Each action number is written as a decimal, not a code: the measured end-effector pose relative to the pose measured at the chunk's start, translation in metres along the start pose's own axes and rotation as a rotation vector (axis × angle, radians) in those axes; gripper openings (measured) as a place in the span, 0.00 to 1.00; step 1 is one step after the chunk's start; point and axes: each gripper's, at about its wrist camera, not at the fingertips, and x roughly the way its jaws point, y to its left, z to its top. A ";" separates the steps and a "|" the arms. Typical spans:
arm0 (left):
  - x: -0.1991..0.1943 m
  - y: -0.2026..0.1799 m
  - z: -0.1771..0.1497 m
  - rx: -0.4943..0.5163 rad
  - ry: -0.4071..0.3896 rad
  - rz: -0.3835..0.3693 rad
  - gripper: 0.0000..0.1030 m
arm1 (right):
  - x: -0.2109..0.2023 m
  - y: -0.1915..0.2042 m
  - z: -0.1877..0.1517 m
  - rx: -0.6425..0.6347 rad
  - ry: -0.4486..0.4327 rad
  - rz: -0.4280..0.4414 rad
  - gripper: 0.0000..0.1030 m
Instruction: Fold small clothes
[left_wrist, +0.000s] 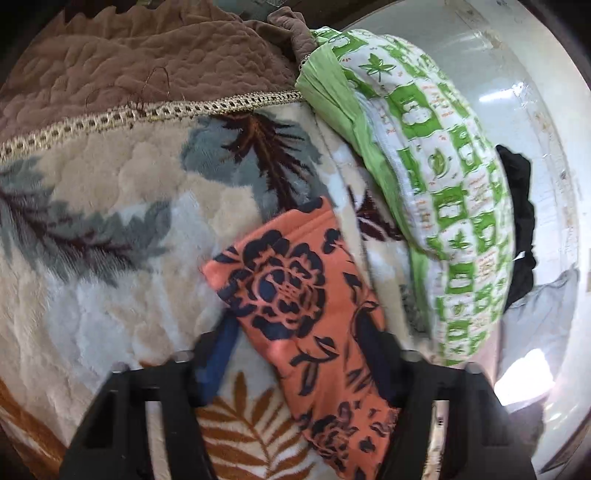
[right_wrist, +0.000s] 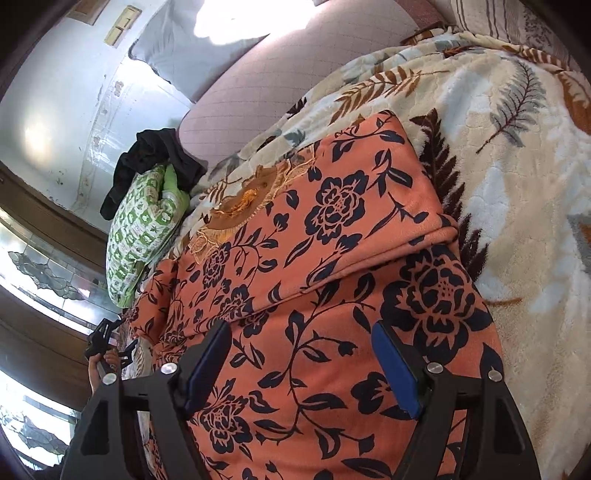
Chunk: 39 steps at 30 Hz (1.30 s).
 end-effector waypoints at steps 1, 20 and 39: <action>0.005 0.000 0.002 0.019 0.020 0.043 0.04 | 0.000 -0.001 -0.001 0.003 0.000 -0.005 0.78; -0.169 -0.289 -0.261 0.994 -0.176 -0.305 0.04 | -0.058 -0.033 -0.014 0.061 -0.145 0.054 0.79; -0.044 -0.180 -0.316 1.076 0.198 0.002 0.53 | -0.042 -0.019 0.015 0.071 -0.094 0.119 0.86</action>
